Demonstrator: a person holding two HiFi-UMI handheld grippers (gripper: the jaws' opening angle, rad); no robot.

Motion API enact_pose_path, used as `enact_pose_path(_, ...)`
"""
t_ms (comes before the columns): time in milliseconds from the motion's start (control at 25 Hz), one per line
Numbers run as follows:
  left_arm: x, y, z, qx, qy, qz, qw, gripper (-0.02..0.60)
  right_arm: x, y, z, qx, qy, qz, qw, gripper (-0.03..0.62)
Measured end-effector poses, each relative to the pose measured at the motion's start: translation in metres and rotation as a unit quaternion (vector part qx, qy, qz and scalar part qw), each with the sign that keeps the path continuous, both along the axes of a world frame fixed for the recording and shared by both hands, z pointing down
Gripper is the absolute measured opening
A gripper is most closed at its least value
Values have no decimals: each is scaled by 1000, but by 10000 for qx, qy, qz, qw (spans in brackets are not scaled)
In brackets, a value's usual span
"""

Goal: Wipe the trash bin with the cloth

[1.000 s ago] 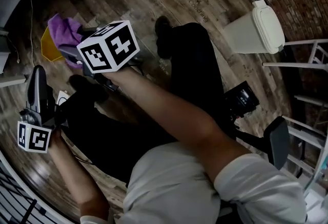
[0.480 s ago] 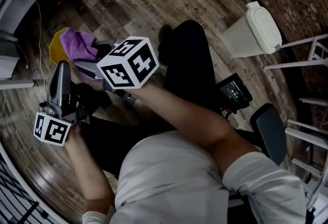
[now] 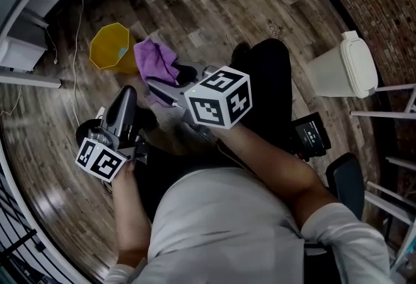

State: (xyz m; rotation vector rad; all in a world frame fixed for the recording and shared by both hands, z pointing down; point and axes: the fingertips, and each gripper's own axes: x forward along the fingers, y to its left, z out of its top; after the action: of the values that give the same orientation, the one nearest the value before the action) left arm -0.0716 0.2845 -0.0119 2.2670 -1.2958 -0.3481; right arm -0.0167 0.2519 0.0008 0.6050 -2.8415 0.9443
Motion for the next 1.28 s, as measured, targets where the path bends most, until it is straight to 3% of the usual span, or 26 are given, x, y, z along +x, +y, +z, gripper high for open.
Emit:
enact_pose_path(480, 18, 4, 31, -391, -157, 221, 9989, 23, 14, 1, 41, -617, 60, -56, 9981, 183)
enact_pose_path(1280, 19, 12, 31, -546, -168, 228, 9981, 21, 2, 10, 43, -501, 225, -137, 9984, 173)
